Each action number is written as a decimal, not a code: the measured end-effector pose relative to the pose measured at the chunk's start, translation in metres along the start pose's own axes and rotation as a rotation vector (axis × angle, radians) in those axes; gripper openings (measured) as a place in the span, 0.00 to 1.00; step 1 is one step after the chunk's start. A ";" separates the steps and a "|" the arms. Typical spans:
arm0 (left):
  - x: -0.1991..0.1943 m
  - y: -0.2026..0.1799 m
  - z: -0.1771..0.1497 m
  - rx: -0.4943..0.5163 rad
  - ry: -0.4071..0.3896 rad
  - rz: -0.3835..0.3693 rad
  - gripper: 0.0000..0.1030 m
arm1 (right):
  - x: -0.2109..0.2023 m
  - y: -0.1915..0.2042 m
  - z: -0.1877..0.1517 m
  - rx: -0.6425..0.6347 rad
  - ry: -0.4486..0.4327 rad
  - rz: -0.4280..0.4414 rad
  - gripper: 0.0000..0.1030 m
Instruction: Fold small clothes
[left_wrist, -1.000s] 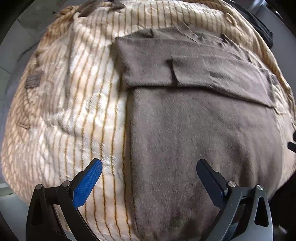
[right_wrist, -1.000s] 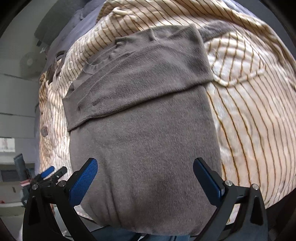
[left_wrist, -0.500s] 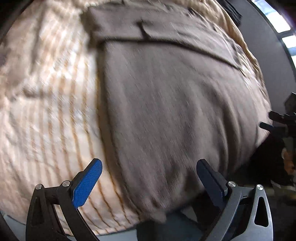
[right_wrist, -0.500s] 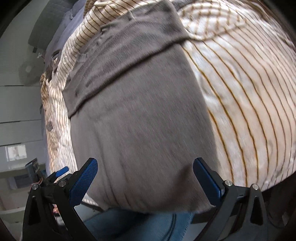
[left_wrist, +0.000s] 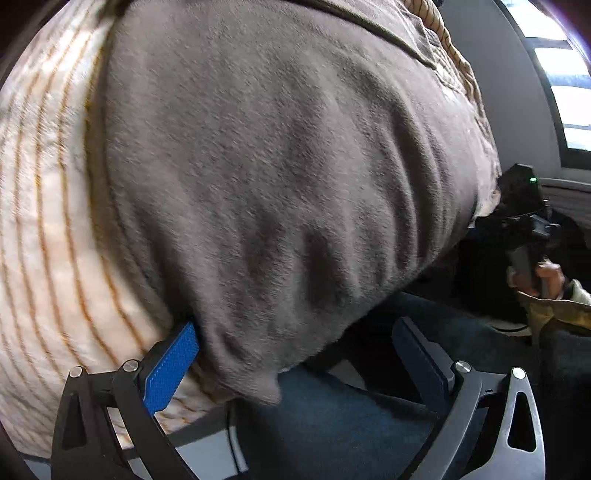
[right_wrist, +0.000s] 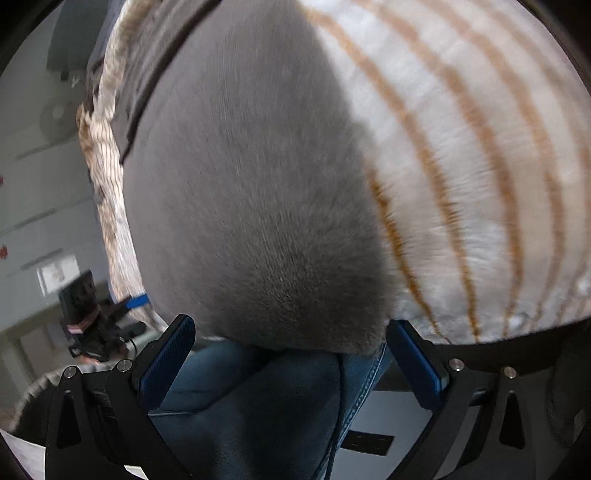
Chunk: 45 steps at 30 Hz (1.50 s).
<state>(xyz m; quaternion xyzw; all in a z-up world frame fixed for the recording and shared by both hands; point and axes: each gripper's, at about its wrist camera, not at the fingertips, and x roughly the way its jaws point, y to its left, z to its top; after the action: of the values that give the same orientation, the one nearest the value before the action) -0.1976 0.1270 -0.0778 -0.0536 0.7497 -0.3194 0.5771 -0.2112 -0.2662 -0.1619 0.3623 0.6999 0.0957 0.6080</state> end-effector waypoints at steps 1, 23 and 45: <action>0.004 -0.003 0.000 0.007 0.012 -0.004 0.99 | 0.005 0.001 0.000 -0.010 0.012 0.002 1.00; -0.082 0.031 0.033 -0.122 -0.256 -0.243 0.01 | -0.042 0.053 0.007 -0.089 -0.145 0.390 0.16; -0.067 0.007 0.069 0.023 -0.266 0.325 0.21 | 0.003 0.057 0.150 0.214 -0.209 0.432 0.16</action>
<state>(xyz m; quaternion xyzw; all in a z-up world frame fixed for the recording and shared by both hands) -0.1115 0.1332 -0.0349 0.0330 0.6620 -0.2205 0.7156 -0.0508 -0.2687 -0.1678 0.5736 0.5459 0.1109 0.6006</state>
